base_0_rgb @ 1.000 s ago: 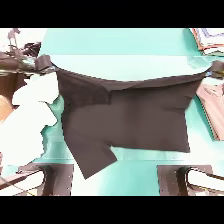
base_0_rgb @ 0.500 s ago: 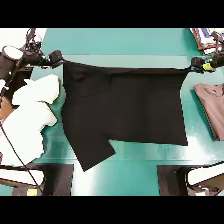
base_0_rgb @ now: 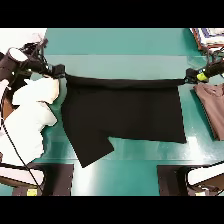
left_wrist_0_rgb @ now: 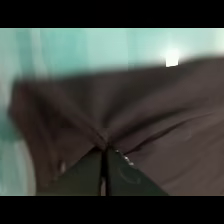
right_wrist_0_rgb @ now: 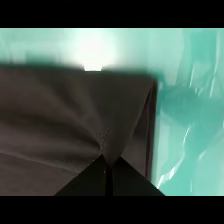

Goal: Fold the shirts.

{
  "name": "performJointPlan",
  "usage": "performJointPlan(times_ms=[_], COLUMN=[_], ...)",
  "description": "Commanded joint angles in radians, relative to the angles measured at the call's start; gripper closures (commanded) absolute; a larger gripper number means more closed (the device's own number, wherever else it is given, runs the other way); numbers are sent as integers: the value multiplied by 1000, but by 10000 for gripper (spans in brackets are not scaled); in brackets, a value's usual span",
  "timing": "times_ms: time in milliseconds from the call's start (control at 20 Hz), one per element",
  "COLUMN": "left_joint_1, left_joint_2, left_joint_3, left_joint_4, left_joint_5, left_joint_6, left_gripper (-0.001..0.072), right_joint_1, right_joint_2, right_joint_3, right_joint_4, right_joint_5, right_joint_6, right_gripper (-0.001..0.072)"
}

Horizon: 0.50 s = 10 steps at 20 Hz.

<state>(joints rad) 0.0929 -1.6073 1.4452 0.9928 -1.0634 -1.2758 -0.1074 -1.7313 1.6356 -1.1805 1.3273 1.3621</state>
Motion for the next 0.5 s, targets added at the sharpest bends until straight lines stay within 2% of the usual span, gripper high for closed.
performJointPlan(times_ms=[0,150,200,250,300,350,450], left_joint_1=[0,0,0,2,2,1,1], left_joint_2=[-1,-1,1,3,11,21,64], left_joint_3=[-99,-122,-122,-122,-122,-122,-124], left_joint_4=[51,60,63,68,76,94,145], left_joint_5=[-26,-51,-55,-63,-83,-111,-188], left_joint_6=[-34,-45,-90,-113,-120,-132,-165], left_gripper=[684,682,665,407,178,178,178], right_joint_1=[0,0,0,0,-2,-10,-37], right_joint_2=[46,89,103,114,124,137,185], right_joint_3=[-140,-227,-247,-259,-262,-262,-262], right_joint_4=[4,11,11,10,10,10,7], right_joint_5=[-28,-53,-56,-53,-43,-22,18], right_joint_6=[-2,-1,-1,-1,-1,-1,-2], right_gripper=[696,695,692,598,380,354,355])
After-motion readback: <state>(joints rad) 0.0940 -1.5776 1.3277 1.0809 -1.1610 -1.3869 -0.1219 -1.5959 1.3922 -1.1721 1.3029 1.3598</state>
